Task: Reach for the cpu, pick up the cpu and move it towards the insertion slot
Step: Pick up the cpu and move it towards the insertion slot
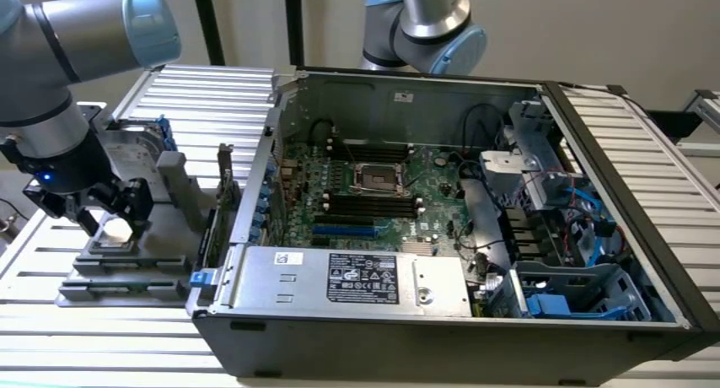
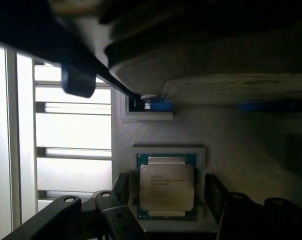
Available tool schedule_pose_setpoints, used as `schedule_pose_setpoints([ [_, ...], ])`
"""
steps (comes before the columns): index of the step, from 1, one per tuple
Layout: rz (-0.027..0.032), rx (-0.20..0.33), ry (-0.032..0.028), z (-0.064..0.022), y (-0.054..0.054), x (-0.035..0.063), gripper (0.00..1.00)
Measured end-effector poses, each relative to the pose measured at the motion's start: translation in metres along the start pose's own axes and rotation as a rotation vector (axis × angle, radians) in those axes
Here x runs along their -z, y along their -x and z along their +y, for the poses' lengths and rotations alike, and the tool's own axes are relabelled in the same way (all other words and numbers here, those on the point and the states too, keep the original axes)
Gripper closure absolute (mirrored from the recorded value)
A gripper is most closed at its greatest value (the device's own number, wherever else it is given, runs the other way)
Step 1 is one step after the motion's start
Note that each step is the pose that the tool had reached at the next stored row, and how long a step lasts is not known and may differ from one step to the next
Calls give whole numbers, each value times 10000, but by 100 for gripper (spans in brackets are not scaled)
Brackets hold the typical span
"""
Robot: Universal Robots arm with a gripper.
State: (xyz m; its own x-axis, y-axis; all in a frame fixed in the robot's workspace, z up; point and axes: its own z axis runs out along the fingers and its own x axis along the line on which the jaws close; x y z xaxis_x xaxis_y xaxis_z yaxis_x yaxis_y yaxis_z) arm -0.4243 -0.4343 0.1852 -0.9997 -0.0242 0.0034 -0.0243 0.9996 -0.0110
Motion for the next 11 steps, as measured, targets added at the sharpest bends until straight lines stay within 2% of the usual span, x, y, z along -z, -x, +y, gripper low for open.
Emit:
schedule_pose_setpoints([
  [4,-2,0,-14,0,0,-2,31],
  [5,-2,0,-18,0,0,-2,38],
  [10,3,0,-32,1,0,-1,40],
  [11,3,0,-32,1,0,-2,45],
])
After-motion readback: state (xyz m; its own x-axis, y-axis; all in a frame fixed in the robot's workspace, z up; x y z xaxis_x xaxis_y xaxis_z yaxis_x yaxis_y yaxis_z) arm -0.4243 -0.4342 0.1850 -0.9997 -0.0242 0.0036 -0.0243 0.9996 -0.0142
